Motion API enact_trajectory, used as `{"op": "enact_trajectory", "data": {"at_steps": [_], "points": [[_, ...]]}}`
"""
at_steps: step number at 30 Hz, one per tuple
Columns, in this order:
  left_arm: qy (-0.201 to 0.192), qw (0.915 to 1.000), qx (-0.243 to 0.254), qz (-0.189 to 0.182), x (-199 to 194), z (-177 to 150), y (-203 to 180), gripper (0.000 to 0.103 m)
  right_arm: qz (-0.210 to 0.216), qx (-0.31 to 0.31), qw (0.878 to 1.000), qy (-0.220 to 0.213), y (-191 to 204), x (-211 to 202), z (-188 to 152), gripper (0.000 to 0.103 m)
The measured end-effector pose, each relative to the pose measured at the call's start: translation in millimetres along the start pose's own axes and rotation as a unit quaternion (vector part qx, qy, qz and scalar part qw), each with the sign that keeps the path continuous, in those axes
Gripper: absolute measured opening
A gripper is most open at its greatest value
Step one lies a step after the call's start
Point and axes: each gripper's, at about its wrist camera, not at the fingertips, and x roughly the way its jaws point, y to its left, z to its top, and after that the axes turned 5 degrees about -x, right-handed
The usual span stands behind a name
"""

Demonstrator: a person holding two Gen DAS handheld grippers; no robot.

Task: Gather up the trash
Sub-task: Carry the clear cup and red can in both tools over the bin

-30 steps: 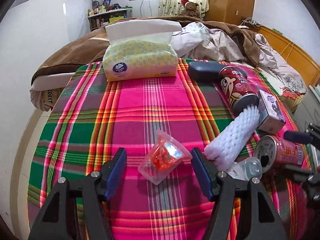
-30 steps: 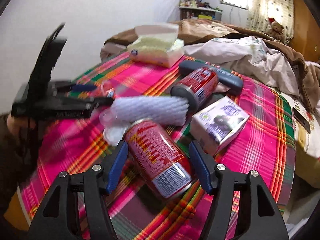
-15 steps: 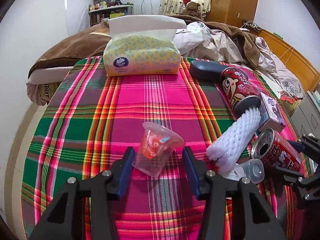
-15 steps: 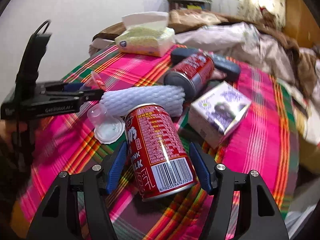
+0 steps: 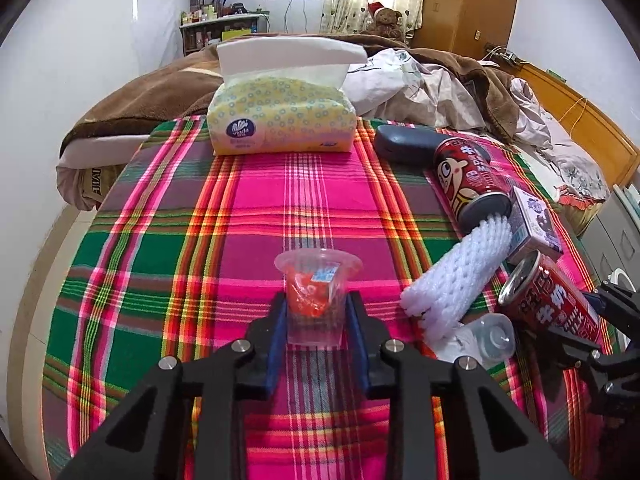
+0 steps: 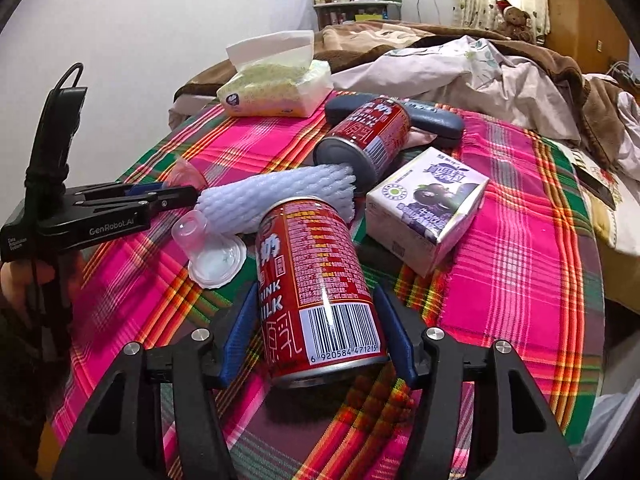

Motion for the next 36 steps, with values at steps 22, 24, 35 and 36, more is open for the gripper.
{"op": "enact_trajectory", "data": {"at_steps": [22,24,35,36], "points": [[0.009,0.9997,-0.023,-0.003,-3,-9,-6,0.04,0.005,0.035,0.999,-0.018,-6,-9,-10,0.056],[0.011,0.9996,-0.024,0.001,-1,-9,-6,0.04,0.004,0.035,0.999,-0.017,-6,-9,-11,0.056],[-0.006,0.9999,-0.013,0.005,-20,-15,-14,0.03,0.002,0.042,0.999,-0.028,-8,-17,-14,0.056],[-0.009,0.9999,-0.012,0.004,-25,-16,-16,0.03,0.002,0.044,0.999,-0.03,-9,-19,-14,0.056]]}}
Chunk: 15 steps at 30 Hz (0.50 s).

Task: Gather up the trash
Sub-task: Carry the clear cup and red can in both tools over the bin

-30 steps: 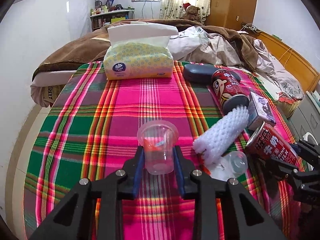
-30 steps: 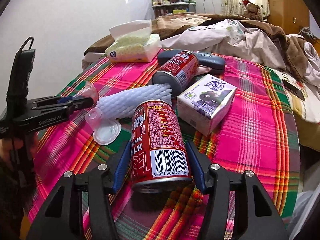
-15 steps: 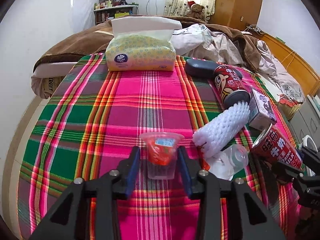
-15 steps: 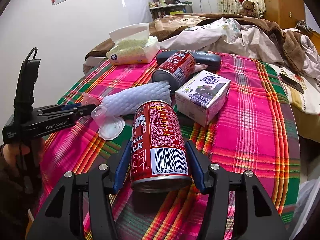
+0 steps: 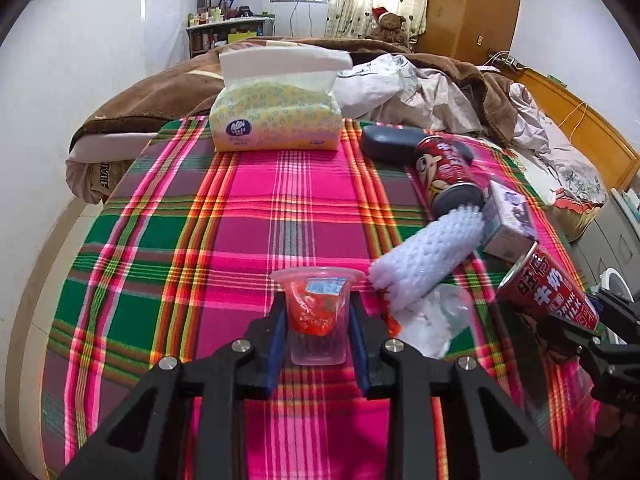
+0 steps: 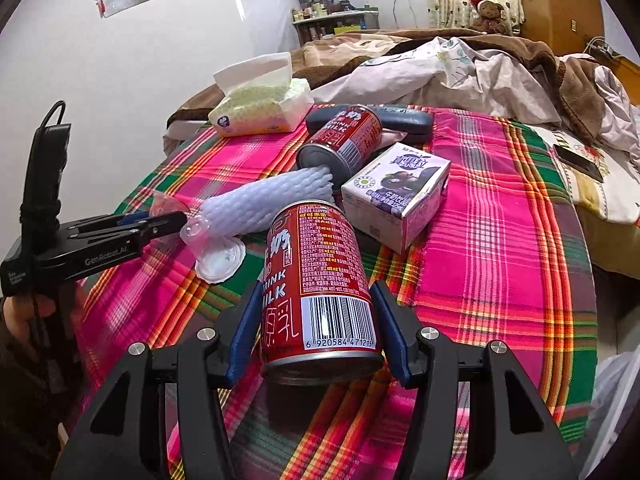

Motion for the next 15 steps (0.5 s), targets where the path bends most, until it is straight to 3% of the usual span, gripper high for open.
{"op": "enact_trajectory", "data": {"at_steps": [15], "points": [[-0.047,0.9981,0.028,-0.028,-72,-19,-52,0.03,-0.017,0.037,0.998,-0.047,-20,-56,-15,0.056]]}}
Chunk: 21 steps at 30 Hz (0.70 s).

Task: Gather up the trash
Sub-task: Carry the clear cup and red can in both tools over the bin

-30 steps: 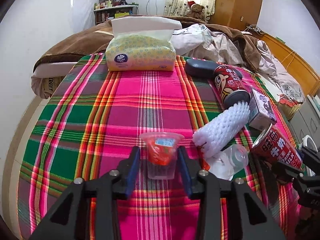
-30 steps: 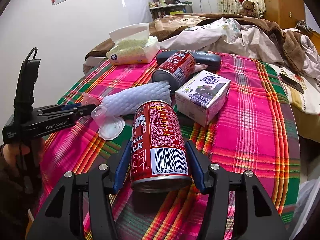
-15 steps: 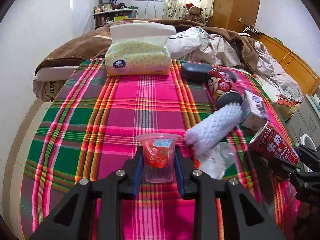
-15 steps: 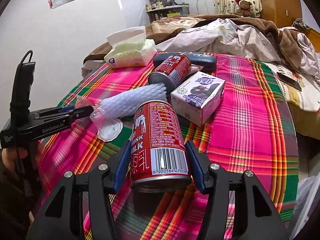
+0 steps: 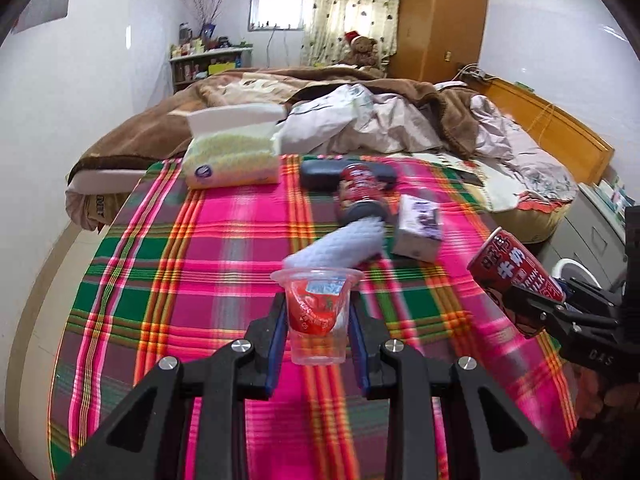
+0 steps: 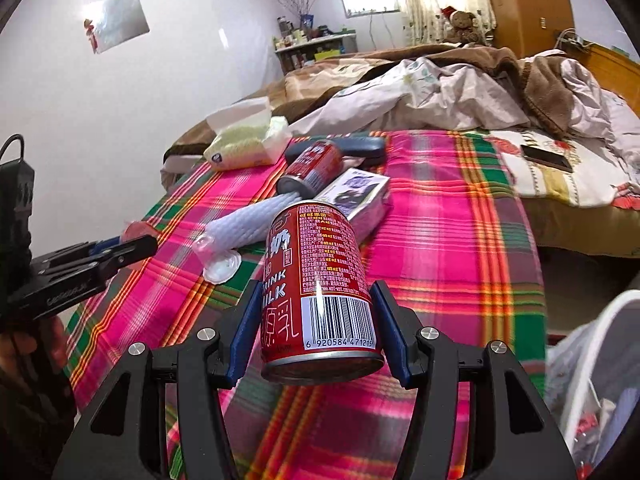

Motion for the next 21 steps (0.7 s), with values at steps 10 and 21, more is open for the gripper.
{"op": "enact_trajectory", "data": {"at_steps": [10,21], "points": [[-0.017,0.9987,0.035,-0.033,-26,-10,-58,0.03,-0.029,0.023,0.999,-0.027,-28,-44,-14,0.056],[-0.007,0.9918,0.087,-0.093,-26,-25,-145,0.03,-0.079,0.054,0.994,-0.049,-72,-90,-34,0.056]]}}
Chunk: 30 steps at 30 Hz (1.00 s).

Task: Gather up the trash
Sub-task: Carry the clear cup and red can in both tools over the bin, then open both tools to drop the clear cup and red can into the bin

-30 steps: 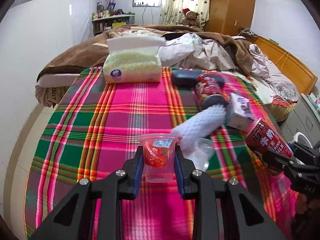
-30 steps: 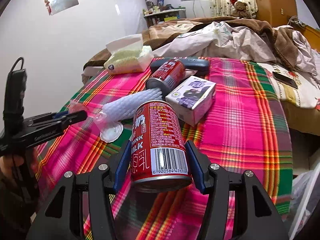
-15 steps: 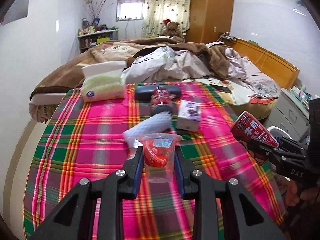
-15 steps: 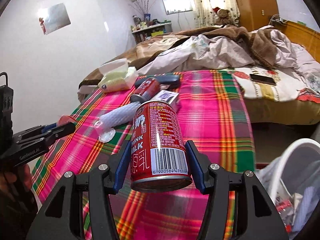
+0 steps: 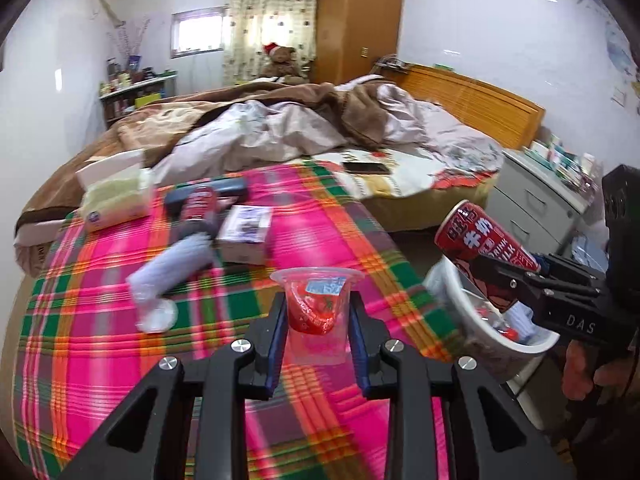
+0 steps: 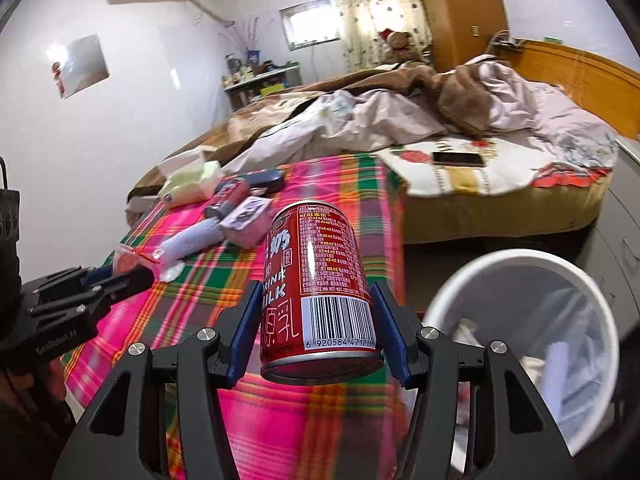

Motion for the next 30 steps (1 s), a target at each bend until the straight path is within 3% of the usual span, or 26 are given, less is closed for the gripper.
{"op": "enact_trajectory", "data": {"at_steps": [18,30], "points": [[0.046,0.9922,0.062,-0.098,51,-4,-131,0.03,-0.101,0.074,0.992,0.005,-95,-38,-30,0.056],[0.08,0.9862,0.086,-0.117,86,-14,-185,0.03,-0.151,0.102,0.982,0.045,-138,-34,-57,0.056]]}}
